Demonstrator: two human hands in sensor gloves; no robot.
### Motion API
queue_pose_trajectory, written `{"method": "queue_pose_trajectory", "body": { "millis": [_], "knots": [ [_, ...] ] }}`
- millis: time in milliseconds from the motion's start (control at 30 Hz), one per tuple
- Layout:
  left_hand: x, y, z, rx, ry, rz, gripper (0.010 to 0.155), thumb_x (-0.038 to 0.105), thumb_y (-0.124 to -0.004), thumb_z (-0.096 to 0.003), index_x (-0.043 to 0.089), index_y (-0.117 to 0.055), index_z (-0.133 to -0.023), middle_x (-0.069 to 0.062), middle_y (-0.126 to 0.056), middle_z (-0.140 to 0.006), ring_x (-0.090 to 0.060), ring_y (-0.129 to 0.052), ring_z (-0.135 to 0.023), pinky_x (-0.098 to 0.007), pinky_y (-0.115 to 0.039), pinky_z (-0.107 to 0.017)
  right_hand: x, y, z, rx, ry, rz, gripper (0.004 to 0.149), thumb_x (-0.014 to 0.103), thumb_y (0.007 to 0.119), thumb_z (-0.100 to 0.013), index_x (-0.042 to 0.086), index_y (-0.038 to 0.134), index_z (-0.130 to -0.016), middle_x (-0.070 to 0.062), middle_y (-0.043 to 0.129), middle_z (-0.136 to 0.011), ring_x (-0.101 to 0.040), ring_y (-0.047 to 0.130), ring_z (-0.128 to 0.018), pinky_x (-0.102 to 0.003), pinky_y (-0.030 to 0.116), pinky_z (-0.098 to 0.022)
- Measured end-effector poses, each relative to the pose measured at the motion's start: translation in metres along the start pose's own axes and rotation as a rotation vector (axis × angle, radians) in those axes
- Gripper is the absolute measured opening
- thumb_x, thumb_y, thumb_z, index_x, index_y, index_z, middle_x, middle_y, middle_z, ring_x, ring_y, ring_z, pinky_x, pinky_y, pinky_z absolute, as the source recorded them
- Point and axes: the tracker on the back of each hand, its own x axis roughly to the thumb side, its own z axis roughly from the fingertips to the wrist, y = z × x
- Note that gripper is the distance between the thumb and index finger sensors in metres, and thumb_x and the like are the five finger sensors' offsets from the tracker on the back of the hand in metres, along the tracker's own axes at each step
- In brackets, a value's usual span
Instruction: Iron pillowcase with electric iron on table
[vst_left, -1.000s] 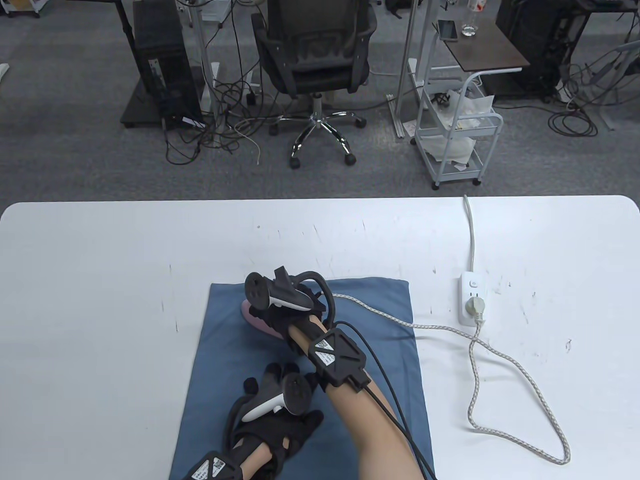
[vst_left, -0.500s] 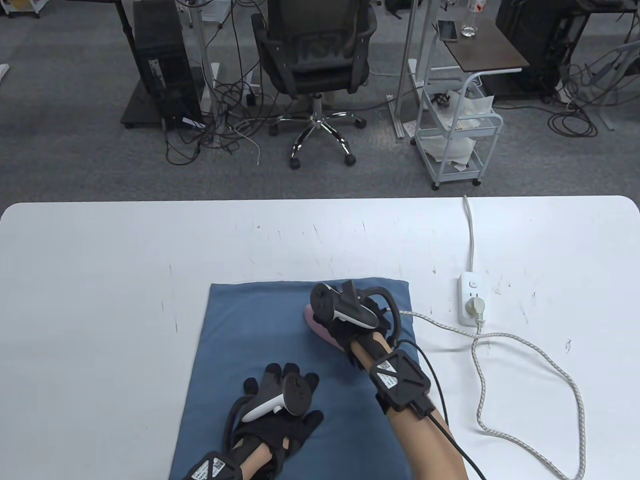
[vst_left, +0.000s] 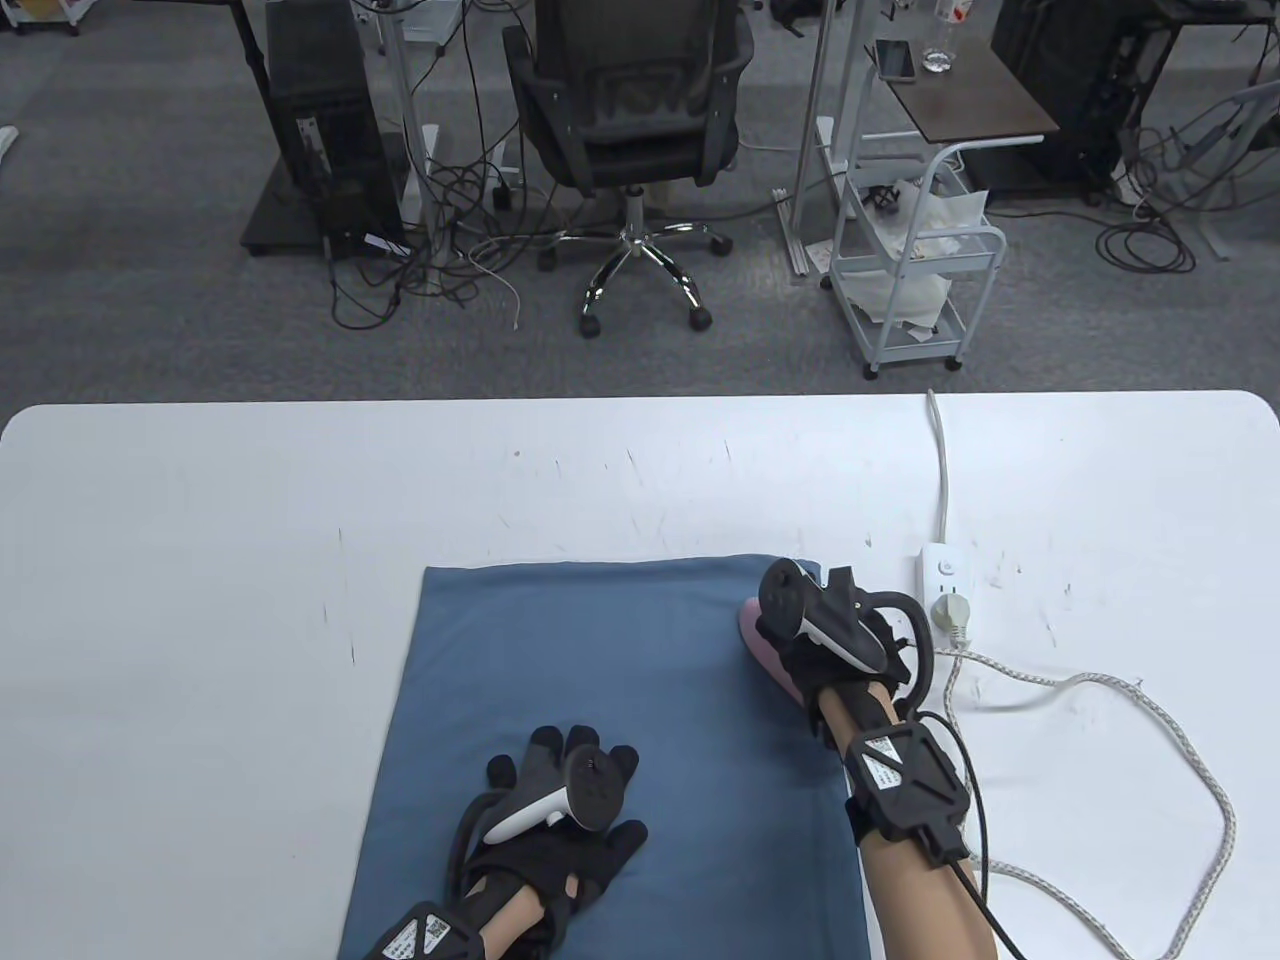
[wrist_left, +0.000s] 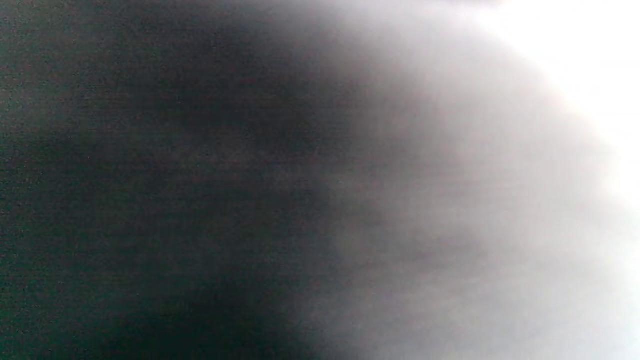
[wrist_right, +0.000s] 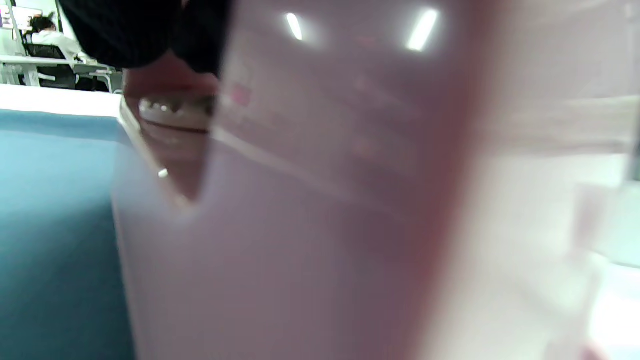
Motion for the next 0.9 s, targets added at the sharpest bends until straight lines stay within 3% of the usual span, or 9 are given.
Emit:
{"method": "queue_pose_trajectory", "body": {
  "millis": [100, 500, 733, 833, 900],
  "knots": [
    [0.000, 0.000, 0.000, 0.000, 0.000, 0.000, 0.075, 0.066, -0.035, -0.0474, 0.044, 0.018, -0.096, 0.001, 0.037, -0.098, -0.037, 0.037, -0.089, -0.072, 0.014, -0.057, -0.004, -0.006, 0.013, 0.007, -0.022, -0.038, 0.068, 0.054, 0.073, -0.044, 0.013, 0.066, -0.097, 0.008, 0.094, -0.047, -0.007, 0.096, -0.025, -0.036, 0.091, -0.035],
    [0.000, 0.000, 0.000, 0.000, -0.002, 0.000, 0.075, 0.066, -0.035, -0.0473, 0.044, 0.018, -0.096, 0.002, 0.036, -0.098, -0.037, 0.037, -0.089, -0.072, 0.014, -0.057, -0.023, -0.065, 0.109, -0.199, -0.157, -0.286, 0.065, 0.054, 0.075, -0.045, 0.012, 0.070, -0.095, 0.008, 0.095, -0.048, -0.007, 0.097, -0.026, -0.036, 0.092, -0.035],
    [0.001, 0.002, 0.001, 0.016, -0.002, -0.004, 0.075, 0.066, -0.037, -0.0478, 0.043, 0.016, -0.097, 0.001, 0.034, -0.100, -0.038, 0.034, -0.090, -0.072, 0.011, -0.058, -0.034, -0.068, 0.125, -0.202, -0.173, -0.333, 0.065, 0.054, 0.075, -0.045, 0.012, 0.071, -0.095, 0.007, 0.095, -0.048, -0.007, 0.097, -0.026, -0.036, 0.092, -0.035],
    [0.006, 0.013, 0.004, 0.079, 0.006, -0.071, 0.076, 0.065, -0.042, -0.0487, 0.041, 0.004, -0.104, -0.006, 0.019, -0.108, -0.043, 0.017, -0.099, -0.074, -0.003, -0.066, -0.038, -0.071, 0.127, -0.223, -0.169, -0.338, 0.065, 0.054, 0.075, -0.045, 0.012, 0.071, -0.095, 0.007, 0.095, -0.048, -0.008, 0.097, -0.026, -0.036, 0.092, -0.035],
    [0.008, 0.026, 0.001, 0.096, 0.004, -0.076, 0.075, 0.065, -0.042, -0.0488, 0.040, 0.002, -0.105, -0.005, 0.014, -0.111, -0.042, 0.010, -0.104, -0.073, -0.004, -0.068, -0.040, -0.072, 0.126, -0.225, -0.167, -0.350, 0.065, 0.054, 0.075, -0.045, 0.012, 0.071, -0.095, 0.007, 0.095, -0.048, -0.008, 0.097, -0.026, -0.036, 0.091, -0.036]
  ]
}}
